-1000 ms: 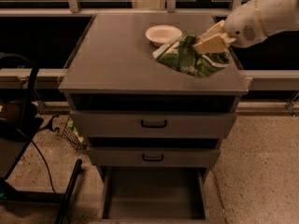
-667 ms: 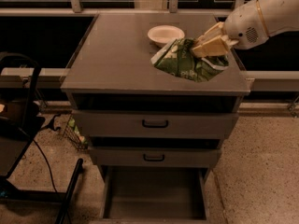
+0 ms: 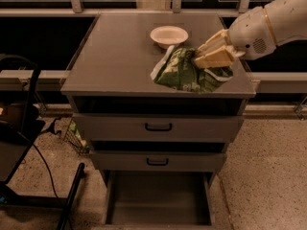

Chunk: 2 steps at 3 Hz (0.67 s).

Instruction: Place green jalapeno chip bag into bottom drawer

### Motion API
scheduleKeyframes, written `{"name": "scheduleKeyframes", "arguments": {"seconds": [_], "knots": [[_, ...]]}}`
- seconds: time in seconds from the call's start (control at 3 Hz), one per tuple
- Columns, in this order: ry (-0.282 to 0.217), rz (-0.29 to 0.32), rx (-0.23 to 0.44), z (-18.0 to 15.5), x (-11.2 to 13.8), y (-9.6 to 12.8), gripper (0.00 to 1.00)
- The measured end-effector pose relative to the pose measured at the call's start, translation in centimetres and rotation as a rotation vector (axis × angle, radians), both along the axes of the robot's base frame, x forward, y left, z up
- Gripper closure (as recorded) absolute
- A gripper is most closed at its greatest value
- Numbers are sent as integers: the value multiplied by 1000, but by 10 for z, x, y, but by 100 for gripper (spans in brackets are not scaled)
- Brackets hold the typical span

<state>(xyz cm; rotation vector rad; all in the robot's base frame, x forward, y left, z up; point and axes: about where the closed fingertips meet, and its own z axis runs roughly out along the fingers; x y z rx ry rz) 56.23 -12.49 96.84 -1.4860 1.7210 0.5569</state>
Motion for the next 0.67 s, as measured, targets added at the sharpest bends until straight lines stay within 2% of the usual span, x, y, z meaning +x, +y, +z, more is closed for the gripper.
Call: {"name": "scheduleKeyframes", "arguments": {"seconds": [0.67], "knots": [[-36,67,-25,-27,-61,6,100]]}}
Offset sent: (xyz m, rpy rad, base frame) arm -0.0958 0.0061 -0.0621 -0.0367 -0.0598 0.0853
